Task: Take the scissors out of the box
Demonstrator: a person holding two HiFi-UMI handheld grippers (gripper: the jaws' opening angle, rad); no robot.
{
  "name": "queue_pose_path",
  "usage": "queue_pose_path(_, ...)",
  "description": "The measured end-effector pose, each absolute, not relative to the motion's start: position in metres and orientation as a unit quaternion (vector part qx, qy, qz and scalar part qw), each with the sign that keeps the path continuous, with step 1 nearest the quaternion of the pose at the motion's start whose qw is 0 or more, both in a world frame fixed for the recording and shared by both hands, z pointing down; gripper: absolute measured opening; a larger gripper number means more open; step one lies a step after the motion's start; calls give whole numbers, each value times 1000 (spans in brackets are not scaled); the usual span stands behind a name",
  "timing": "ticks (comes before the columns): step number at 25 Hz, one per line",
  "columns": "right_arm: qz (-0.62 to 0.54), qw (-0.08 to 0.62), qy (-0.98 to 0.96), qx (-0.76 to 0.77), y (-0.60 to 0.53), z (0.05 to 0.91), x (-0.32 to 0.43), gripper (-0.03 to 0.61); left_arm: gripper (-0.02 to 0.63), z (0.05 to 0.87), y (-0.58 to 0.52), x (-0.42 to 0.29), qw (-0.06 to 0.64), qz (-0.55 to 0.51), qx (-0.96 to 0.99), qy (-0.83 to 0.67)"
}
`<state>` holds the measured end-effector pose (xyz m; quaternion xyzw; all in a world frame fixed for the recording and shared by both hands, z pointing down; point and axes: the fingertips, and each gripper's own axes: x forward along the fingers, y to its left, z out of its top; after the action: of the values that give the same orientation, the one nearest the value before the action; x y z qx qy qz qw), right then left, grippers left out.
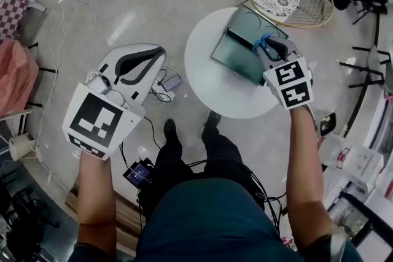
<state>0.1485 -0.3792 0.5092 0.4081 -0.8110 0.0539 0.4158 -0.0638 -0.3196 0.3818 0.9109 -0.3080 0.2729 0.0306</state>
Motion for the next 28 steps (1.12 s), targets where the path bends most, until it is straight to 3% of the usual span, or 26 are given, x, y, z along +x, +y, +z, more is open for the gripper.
queue_pose_path(28,-100,199,-799,558,-238,188,163,94,21,196,-246,-25,-115,184,946,-243)
